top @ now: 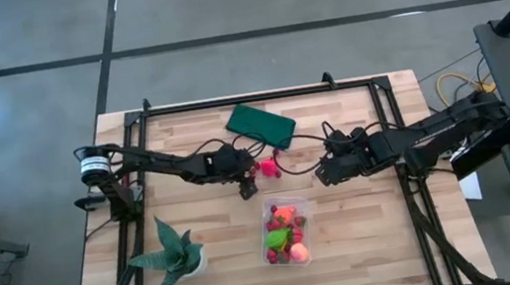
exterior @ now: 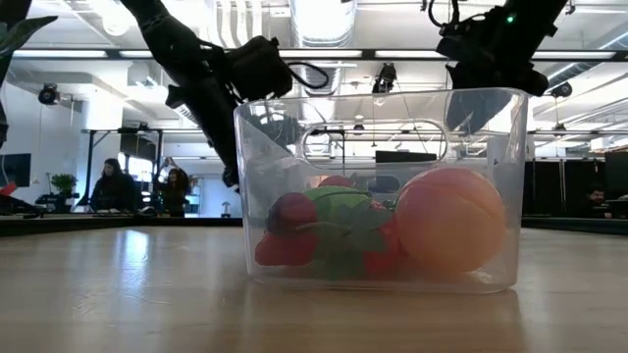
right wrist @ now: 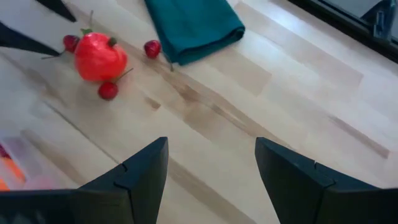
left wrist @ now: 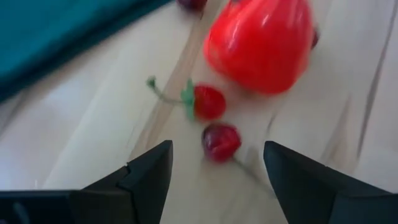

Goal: Pick and placing Produce into tupperware
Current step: Put the red cherry into the transparent bin

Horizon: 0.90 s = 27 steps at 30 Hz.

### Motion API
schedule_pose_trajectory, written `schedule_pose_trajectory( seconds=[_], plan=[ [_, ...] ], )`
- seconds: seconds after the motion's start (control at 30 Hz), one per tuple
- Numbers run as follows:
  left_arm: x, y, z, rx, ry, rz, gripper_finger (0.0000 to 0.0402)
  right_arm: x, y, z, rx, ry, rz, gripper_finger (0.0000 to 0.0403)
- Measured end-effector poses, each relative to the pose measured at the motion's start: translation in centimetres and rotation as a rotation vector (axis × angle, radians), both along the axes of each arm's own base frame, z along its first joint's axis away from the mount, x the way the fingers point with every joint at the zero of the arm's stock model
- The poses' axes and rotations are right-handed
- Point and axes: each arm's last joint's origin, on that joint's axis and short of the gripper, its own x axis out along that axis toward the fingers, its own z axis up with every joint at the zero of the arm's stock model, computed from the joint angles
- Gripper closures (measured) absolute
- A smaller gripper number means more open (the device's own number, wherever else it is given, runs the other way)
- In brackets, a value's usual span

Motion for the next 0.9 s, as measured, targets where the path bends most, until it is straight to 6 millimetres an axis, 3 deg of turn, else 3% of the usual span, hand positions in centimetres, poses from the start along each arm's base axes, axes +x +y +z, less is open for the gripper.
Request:
schedule_pose_trajectory(
  seconds=[0.5,0.9],
  plan=[
    [0.6,1.2,-1.2,-0.046,-0.037,0.003,0.0167,0.0,-1.7,-0.2,-0.008,0.012,-0.064,0.017],
    [0.7,1.2,-1.8,-0.06,-0.023,-0.005,0.0236,0.0,-2.0,-0.3,-0.015,0.027,-0.058,0.017]
  ],
)
